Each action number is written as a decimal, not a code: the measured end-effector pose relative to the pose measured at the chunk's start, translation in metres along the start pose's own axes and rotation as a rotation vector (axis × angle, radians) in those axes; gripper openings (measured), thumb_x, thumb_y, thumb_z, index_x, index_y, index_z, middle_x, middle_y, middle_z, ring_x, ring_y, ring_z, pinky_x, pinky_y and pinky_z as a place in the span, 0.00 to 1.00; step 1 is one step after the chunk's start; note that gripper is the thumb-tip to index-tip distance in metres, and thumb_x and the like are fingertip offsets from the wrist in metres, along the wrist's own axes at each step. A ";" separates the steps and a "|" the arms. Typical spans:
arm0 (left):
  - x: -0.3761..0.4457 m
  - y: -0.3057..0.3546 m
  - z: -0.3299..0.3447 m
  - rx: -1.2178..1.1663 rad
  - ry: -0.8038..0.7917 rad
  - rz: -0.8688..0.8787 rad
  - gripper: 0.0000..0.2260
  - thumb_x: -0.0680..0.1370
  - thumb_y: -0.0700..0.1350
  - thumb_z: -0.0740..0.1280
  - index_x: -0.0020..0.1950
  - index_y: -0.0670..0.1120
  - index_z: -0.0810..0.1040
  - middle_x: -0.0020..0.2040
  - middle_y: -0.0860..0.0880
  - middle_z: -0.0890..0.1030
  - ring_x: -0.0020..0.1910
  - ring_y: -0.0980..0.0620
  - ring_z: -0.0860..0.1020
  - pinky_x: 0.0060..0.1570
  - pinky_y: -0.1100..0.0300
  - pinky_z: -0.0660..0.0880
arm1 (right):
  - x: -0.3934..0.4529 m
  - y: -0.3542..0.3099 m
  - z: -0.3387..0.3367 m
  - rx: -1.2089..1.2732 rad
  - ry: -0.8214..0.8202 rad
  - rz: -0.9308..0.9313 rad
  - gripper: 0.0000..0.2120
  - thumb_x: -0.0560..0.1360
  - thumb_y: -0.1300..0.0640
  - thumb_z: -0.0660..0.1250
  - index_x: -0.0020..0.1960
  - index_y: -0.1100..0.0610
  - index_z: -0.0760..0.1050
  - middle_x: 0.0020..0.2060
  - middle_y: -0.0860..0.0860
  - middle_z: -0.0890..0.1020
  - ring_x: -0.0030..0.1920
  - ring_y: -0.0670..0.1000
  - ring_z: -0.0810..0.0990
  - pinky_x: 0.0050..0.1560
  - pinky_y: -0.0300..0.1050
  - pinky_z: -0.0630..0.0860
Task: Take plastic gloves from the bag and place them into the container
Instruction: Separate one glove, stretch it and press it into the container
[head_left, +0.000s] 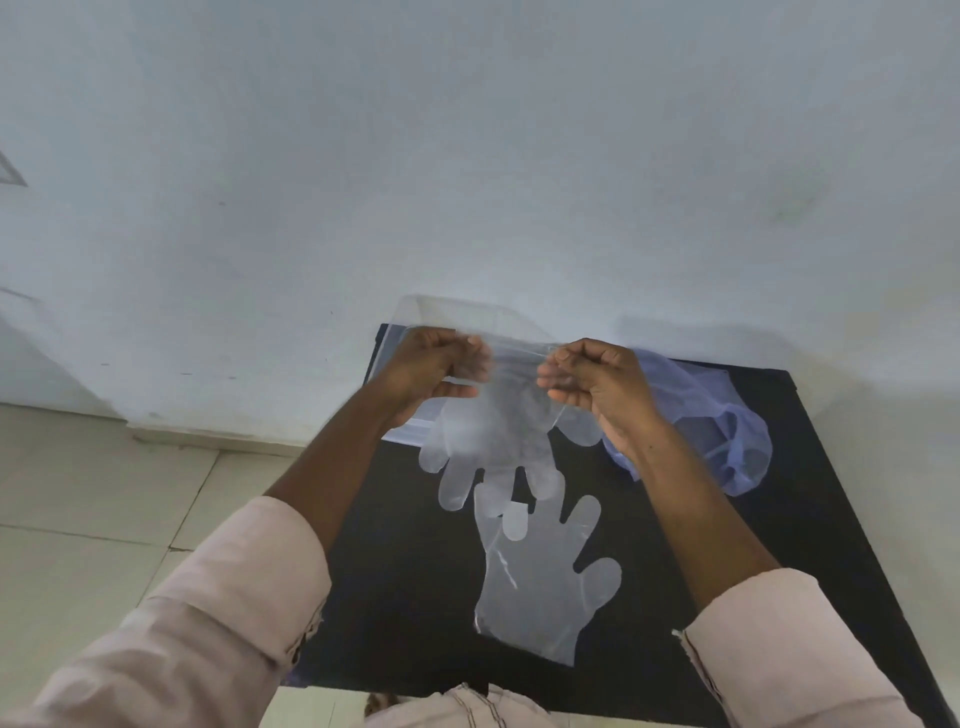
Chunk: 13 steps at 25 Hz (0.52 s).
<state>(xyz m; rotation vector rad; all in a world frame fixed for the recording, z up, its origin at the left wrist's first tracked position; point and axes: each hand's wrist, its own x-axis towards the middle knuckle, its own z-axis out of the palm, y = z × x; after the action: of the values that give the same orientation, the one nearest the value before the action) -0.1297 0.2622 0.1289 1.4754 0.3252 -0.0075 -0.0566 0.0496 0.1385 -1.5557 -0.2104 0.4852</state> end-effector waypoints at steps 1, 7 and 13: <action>0.001 -0.001 -0.007 -0.001 -0.001 0.007 0.10 0.79 0.47 0.66 0.48 0.41 0.82 0.43 0.45 0.85 0.43 0.50 0.84 0.47 0.54 0.82 | -0.001 -0.001 0.009 0.001 0.022 0.000 0.06 0.78 0.63 0.65 0.43 0.60 0.79 0.41 0.58 0.85 0.40 0.54 0.85 0.43 0.44 0.82; 0.019 0.000 -0.050 -0.037 0.022 -0.015 0.10 0.78 0.44 0.67 0.51 0.37 0.82 0.43 0.41 0.85 0.42 0.48 0.85 0.48 0.55 0.82 | 0.013 -0.006 0.060 -0.060 0.160 0.023 0.07 0.78 0.65 0.64 0.43 0.61 0.78 0.39 0.57 0.84 0.39 0.53 0.84 0.42 0.41 0.82; 0.036 0.006 -0.065 -0.034 0.055 -0.026 0.11 0.78 0.43 0.68 0.51 0.36 0.82 0.41 0.41 0.85 0.40 0.47 0.85 0.45 0.56 0.83 | 0.039 -0.004 0.071 -0.070 0.156 0.024 0.08 0.76 0.66 0.63 0.41 0.59 0.78 0.37 0.56 0.85 0.38 0.52 0.86 0.37 0.39 0.81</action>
<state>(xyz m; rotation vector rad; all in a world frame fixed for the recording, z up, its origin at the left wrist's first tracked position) -0.1074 0.3336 0.1229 1.4397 0.3871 0.0180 -0.0519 0.1309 0.1378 -1.6581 -0.0895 0.3761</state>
